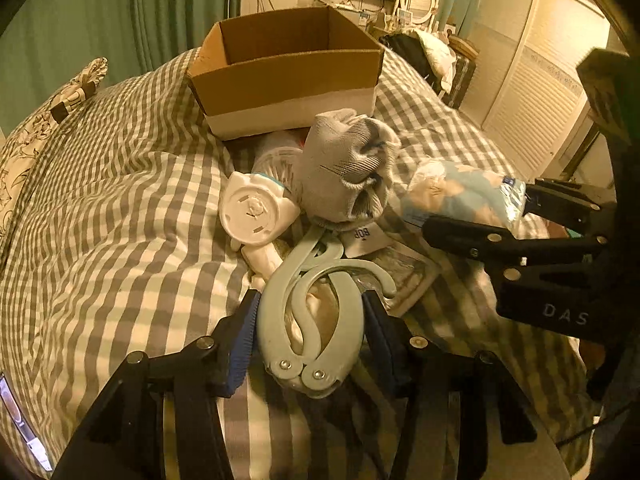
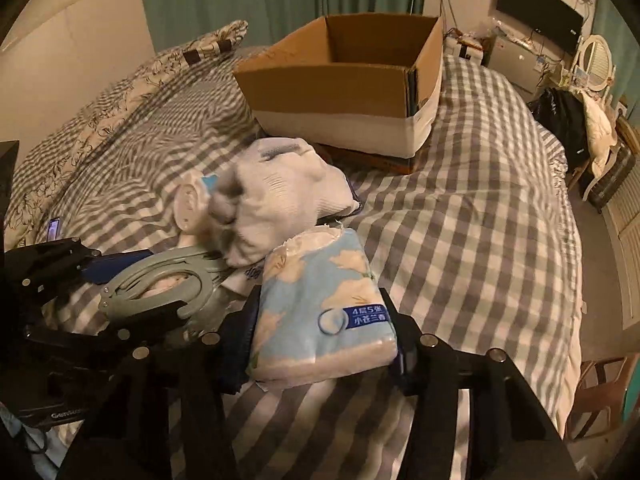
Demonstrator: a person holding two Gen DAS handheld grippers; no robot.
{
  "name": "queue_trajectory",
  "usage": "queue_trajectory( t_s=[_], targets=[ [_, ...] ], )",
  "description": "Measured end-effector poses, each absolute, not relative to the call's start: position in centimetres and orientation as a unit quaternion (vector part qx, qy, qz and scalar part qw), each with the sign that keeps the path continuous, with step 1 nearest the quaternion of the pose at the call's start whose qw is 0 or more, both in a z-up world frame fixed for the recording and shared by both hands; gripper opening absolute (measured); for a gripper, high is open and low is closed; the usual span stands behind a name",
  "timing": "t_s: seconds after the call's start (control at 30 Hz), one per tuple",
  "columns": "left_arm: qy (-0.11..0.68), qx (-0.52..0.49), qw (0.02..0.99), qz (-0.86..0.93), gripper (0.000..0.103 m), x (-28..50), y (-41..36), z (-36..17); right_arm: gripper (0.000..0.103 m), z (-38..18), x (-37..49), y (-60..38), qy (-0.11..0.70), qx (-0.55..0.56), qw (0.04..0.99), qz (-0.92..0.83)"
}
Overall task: Organize objects
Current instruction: 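Lower the hanger into the box with the left tool while the right tool drops the tissue pack in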
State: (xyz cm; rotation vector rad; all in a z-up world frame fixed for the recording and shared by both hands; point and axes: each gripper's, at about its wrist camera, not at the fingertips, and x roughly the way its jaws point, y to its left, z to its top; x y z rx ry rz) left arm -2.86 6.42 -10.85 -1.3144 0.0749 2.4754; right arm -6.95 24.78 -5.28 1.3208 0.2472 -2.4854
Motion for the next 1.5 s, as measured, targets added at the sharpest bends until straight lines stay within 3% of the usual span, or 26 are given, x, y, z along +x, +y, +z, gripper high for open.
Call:
queue_trajectory(
  t_s=[0.43, 0.77, 1.2, 1.5],
  targets=[
    [-0.028, -0.416, 0.175, 0.892, 0.049, 0.1, 3.5, -5.6, 0.051, 0.0, -0.9, 24.9, 0.095, 0.421, 0.125, -0.893],
    [-0.041, -0.369, 0.175, 0.912, 0.049, -3.7, 2.5, -0.5, 0.051, 4.0, -1.0, 24.0, 0.091, 0.384, 0.128, -0.91],
    [-0.026, -0.339, 0.148, 0.929, 0.049, -17.8, 3.3, 3.1, 0.051, 10.3, -13.0, 23.9, 0.065, 0.338, 0.116, -0.932],
    [-0.026, -0.364, 0.135, 0.921, 0.049, -27.1, 3.8, -0.4, 0.051, 7.9, -23.7, 23.4, 0.056, 0.36, 0.095, -0.926]
  ],
)
